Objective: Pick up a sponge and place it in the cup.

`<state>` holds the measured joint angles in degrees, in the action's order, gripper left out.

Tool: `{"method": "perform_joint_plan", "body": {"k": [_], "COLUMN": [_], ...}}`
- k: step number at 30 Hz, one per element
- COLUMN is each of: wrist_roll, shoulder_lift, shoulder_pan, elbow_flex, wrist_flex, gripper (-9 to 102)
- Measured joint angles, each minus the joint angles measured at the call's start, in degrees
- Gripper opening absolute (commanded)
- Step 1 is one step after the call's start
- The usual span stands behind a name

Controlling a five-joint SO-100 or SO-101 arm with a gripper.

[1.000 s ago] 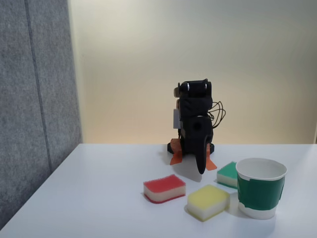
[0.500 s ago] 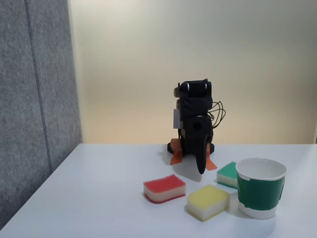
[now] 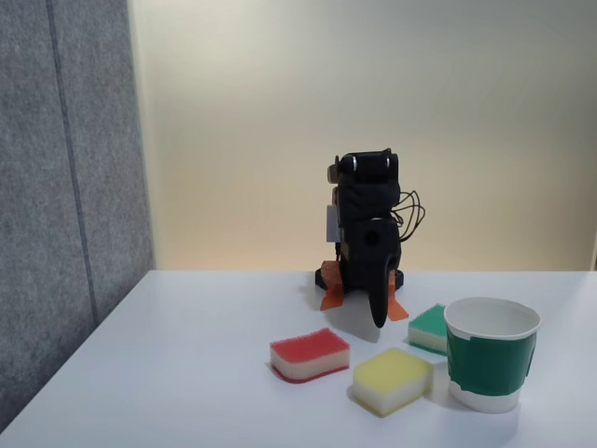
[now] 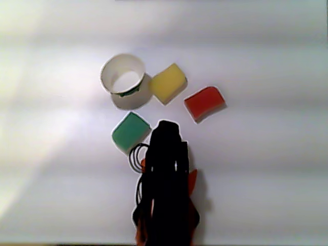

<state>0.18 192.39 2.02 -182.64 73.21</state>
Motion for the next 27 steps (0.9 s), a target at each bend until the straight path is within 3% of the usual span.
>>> {"method": "perform_joint_plan", "body": {"k": [7,11,20,27], "wrist_roll": [0.0,-4.31,-27.69,-38.76], "shoulder_lift": [-1.49,-11.07,-45.53,-52.29], "shoulder_pan": [1.85,4.04,11.51,8.96], "elbow_flex": [2.9,9.67,37.44,45.09], "wrist_flex": [1.49,1.32,5.27,5.62], "gripper": [0,0,0,0]}}
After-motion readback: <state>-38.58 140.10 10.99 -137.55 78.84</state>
